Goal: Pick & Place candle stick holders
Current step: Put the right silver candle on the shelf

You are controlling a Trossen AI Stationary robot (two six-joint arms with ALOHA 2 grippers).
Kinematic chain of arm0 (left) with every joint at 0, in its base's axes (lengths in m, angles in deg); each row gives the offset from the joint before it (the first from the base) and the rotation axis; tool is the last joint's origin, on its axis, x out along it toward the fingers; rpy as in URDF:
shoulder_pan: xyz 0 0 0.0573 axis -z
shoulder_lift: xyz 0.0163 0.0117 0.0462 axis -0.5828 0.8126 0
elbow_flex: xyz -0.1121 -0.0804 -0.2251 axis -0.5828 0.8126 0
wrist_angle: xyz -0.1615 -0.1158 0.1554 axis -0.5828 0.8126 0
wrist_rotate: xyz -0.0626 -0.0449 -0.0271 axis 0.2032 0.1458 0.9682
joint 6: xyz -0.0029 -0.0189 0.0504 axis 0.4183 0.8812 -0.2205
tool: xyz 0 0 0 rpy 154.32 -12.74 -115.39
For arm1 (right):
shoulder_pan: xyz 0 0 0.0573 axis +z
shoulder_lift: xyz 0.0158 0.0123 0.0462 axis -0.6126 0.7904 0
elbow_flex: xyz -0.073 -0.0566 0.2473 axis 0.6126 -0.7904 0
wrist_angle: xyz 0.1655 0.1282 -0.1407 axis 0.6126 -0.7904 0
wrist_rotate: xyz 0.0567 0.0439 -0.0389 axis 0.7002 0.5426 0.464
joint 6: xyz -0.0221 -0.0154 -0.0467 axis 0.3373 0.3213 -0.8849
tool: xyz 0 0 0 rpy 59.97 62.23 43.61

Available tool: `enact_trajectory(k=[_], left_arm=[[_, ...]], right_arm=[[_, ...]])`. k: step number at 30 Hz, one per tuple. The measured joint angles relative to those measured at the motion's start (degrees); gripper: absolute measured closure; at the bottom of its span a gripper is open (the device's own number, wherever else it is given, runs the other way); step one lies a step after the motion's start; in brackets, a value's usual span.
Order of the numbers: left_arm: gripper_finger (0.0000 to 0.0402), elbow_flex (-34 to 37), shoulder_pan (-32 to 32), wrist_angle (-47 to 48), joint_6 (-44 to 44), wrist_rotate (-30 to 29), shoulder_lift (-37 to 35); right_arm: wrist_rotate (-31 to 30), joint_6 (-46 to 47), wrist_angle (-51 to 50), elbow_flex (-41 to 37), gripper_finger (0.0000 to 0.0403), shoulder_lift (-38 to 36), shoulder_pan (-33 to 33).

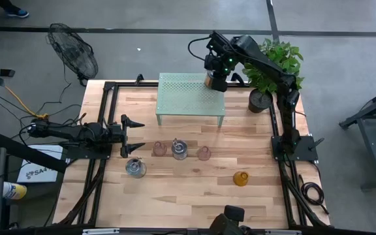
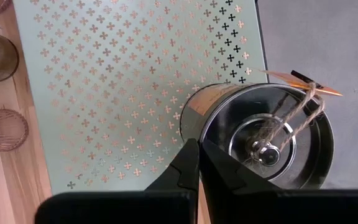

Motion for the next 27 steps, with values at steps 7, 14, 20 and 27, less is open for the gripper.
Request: enact_trajectory(k=[7, 14, 20, 27], left_arm=[[0.0002, 0.02, -0.01, -0.01, 0.0, 0.02, 0.0], [0.0002, 0.02, -0.01, 0.0, -0.01, 0.04, 0.01], [0.0002, 0.01, 0.0, 0.0, 0.01, 0.24, 0.0], [0.0002, 0.02, 0.01, 0.0, -0.01, 0.24, -0.01]], right_arm=[[-0.62, 0.06, 0.0, 0.0, 0.0403, 1.49, 0.01], [-1.82, 0.21, 0.43, 0.0, 0.0402, 1.53, 0.11], [-1.81, 0.31, 0.74, 0.0, 0.0383, 1.57, 0.11], [-3.31, 0.88, 1.77, 0.0, 0.0335, 1.62, 0.47]])
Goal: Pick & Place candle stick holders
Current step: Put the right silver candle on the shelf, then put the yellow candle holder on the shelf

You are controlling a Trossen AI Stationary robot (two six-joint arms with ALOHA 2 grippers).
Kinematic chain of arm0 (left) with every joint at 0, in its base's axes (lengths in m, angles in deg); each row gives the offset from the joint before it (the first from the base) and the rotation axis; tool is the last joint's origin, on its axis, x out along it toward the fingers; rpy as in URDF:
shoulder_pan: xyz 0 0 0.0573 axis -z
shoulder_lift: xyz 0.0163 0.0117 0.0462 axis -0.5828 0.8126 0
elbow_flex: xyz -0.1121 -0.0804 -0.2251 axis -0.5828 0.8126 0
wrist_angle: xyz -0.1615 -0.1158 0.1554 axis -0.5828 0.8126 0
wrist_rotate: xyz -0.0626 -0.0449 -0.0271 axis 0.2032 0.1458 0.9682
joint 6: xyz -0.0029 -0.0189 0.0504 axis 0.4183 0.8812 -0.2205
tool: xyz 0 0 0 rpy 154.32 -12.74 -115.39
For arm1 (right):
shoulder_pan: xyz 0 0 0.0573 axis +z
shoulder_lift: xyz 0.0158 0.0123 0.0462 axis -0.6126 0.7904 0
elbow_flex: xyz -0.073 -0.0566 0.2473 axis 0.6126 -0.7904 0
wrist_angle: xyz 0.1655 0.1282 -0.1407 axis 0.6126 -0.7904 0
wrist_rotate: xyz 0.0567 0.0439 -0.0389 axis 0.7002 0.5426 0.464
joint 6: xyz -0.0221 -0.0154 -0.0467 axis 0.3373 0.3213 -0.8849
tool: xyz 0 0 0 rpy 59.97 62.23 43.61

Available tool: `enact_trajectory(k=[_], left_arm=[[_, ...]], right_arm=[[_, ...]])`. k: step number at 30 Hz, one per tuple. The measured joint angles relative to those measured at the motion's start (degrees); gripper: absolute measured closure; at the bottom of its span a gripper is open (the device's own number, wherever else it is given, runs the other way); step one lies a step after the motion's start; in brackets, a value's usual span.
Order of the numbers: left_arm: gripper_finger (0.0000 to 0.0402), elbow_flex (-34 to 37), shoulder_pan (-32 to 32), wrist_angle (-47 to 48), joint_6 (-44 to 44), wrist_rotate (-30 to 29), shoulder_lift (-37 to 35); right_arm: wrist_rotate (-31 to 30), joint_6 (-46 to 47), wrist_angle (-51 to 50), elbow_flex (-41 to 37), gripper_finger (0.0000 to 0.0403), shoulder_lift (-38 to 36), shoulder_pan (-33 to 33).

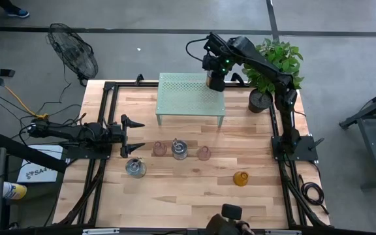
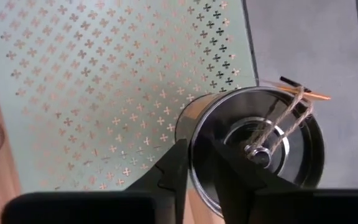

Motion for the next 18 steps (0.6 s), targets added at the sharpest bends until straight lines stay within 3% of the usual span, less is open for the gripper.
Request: enact_trajectory(k=[11, 18], left_arm=[[0.0002, 0.0, -0.02, 0.0, 0.01, -0.04, 0.0], [0.0002, 0.0, -0.02, 0.0, 0.01, -0.04, 0.0]], right_arm=[[-5.46, 0.58, 0.85, 0.02, 0.025, -0.47, 2.06], [-8.57, 2.88, 0.79, 0.02, 0.0229, -1.61, 2.84]])
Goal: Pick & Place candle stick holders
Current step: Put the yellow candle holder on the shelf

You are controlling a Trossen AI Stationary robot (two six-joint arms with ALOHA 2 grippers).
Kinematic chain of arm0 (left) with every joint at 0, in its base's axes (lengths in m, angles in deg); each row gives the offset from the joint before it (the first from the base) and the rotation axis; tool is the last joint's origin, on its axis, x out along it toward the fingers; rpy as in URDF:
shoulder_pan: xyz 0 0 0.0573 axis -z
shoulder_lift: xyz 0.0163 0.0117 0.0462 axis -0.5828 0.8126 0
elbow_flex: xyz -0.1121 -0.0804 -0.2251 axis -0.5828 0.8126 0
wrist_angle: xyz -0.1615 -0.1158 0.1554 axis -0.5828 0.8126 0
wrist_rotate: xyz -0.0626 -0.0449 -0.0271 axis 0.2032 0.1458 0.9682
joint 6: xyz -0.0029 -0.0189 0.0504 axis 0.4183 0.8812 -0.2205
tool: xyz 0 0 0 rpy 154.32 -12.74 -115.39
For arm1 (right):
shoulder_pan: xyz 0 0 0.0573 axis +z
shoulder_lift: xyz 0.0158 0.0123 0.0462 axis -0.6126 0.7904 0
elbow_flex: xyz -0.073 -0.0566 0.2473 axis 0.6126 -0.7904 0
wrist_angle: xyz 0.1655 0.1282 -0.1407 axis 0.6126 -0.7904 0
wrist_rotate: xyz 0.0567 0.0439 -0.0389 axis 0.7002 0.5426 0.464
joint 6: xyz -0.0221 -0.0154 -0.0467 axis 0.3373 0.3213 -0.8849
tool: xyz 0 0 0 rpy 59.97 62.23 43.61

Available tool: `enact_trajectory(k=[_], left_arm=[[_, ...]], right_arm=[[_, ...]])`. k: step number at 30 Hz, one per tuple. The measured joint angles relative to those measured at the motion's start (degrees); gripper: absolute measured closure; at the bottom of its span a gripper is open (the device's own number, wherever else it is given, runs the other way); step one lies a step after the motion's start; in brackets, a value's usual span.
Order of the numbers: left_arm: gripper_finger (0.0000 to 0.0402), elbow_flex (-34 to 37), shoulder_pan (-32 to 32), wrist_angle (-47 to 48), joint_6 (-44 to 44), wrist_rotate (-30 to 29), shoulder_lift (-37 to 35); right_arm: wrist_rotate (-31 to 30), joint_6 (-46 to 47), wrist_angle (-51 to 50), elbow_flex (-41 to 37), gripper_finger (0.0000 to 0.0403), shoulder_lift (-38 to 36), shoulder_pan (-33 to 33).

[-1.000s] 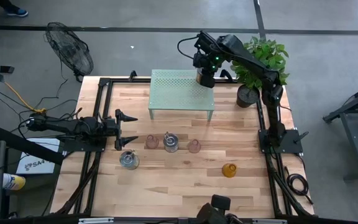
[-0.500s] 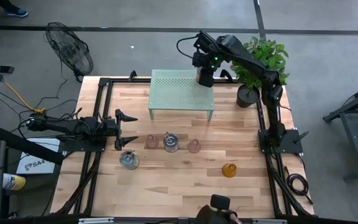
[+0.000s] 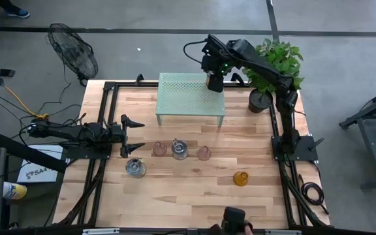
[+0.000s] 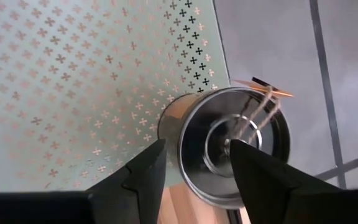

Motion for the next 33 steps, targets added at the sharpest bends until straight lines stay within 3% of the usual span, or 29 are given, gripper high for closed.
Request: enact_trajectory(k=[14, 23, 33], left_arm=[[0.0002, 0.0, 0.0, -0.02, 0.01, -0.04, 0.0], [0.0002, 0.0, 0.0, 0.0, 0.01, -0.24, 0.0], [0.0002, 0.0, 0.02, -0.01, -0.01, -0.2, 0.0]], right_arm=[[4.86, 5.84, -2.64, 0.0, 0.0233, -8.17, 2.12], [3.9, 13.36, -7.27, 0.0, 0.0234, -13.04, 10.36], [-8.2, 20.37, -7.34, 0.0, 0.0234, -16.95, 26.79]])
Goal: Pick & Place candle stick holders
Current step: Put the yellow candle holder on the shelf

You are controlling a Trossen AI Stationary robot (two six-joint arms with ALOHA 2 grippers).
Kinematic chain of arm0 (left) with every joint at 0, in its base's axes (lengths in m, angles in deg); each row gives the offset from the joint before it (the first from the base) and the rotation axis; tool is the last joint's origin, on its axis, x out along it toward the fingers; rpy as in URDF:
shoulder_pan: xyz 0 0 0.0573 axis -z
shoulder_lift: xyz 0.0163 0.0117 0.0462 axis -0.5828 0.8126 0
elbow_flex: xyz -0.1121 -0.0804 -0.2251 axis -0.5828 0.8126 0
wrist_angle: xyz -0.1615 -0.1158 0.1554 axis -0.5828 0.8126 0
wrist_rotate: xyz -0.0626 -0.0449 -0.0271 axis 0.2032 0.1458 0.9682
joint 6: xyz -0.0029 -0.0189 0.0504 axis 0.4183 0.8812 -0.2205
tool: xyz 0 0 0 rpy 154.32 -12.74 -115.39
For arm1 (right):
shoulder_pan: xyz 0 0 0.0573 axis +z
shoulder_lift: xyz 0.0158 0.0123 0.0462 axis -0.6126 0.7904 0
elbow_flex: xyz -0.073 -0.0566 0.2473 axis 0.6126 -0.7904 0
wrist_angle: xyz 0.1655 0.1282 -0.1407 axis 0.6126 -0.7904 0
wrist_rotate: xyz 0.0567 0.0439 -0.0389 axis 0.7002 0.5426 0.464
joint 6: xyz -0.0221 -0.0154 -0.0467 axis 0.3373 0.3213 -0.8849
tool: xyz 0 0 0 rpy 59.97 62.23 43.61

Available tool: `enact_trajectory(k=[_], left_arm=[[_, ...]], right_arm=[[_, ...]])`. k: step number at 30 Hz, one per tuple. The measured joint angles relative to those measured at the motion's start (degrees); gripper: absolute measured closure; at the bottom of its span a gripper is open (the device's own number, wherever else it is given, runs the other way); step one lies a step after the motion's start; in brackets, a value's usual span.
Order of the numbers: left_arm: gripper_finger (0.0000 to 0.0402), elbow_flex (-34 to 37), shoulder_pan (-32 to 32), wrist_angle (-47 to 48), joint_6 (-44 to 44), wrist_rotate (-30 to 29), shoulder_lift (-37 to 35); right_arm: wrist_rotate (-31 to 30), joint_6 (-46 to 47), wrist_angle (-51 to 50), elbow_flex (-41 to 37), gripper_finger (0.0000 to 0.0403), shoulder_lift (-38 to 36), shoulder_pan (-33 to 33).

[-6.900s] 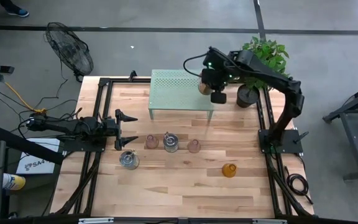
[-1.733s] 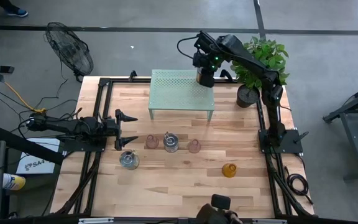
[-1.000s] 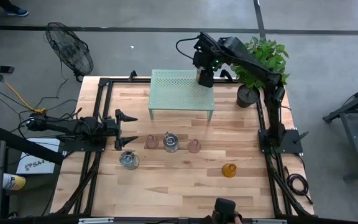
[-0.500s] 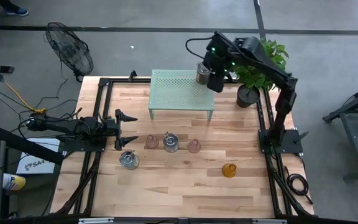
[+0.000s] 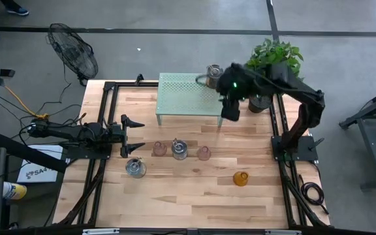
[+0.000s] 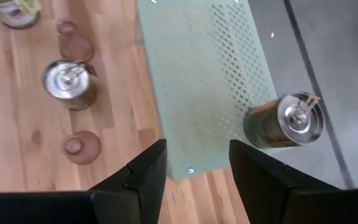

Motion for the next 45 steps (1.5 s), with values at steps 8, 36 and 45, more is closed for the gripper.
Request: enact_trajectory(k=[8, 36, 45], left_arm=[[0.0002, 0.0, 0.0, 0.01, 0.0, 0.02, 0.02], [0.0002, 0.0, -0.02, -0.01, -0.01, 0.18, 0.0], [0.0002, -0.02, 0.0, -0.01, -0.01, 0.17, 0.0]], right_arm=[[-6.9, 4.08, 4.89, -9.31, 0.0234, -1.95, 10.44], [5.9, -1.46, 72.41, -74.36, 0.0234, -17.79, 14.59], [8.57, -6.29, 80.36, -79.22, 0.0234, -17.77, 13.01]])
